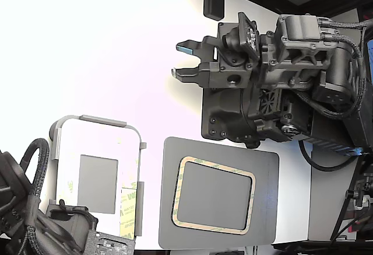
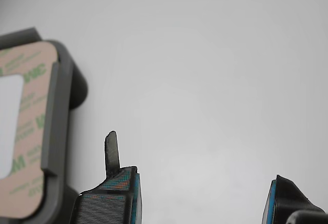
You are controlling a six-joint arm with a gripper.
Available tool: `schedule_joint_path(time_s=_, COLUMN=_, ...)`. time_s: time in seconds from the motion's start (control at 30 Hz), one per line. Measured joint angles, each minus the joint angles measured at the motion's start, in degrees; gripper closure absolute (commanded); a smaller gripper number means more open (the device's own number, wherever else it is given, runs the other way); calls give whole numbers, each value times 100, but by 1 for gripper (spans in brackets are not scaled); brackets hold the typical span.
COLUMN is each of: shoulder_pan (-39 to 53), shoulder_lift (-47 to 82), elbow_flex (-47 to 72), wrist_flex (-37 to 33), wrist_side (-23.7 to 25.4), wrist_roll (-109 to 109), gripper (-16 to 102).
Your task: Peel off protective film from adhesive tape.
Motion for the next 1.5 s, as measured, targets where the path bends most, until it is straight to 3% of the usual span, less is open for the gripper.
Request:
schedule_joint_path(time_s=0.93, shoulder_pan=167, shoulder_lift=-79, elbow_flex=-316, wrist_flex=0, wrist_side=158, wrist_roll=9, gripper=-14)
schedule_joint_path(time_s=1.17, shoulder_pan=422, shoulder_lift=-554, elbow_flex=-773, wrist_flex=-9, wrist_side=334, wrist_roll=-97, gripper=-14)
schedule_joint_path(time_s=1.3, shoulder_pan=826, shoulder_lift=-1230, elbow_flex=-1406, wrist_flex=229, wrist_side=712, wrist_roll=-519, gripper=-13)
schedule_joint_path(time_s=1.4, shoulder_pan=1143, shoulder_lift=-1784, elbow_flex=-1916, wrist_flex=439, wrist_side=984, wrist_roll=-958, gripper=2)
schedule_joint_path(time_s=1.47, shoulder_pan=1266, shoulder_lift=-1942, elbow_flex=-2101, wrist_flex=431, wrist_side=1020, wrist_roll=-1327, gripper=31)
schedule_joint_path(time_s=1.5, shoulder_pan=1292, shoulder_lift=-1951, elbow_flex=-2109, wrist_flex=387, wrist_side=1011, wrist_roll=-1547, gripper=53)
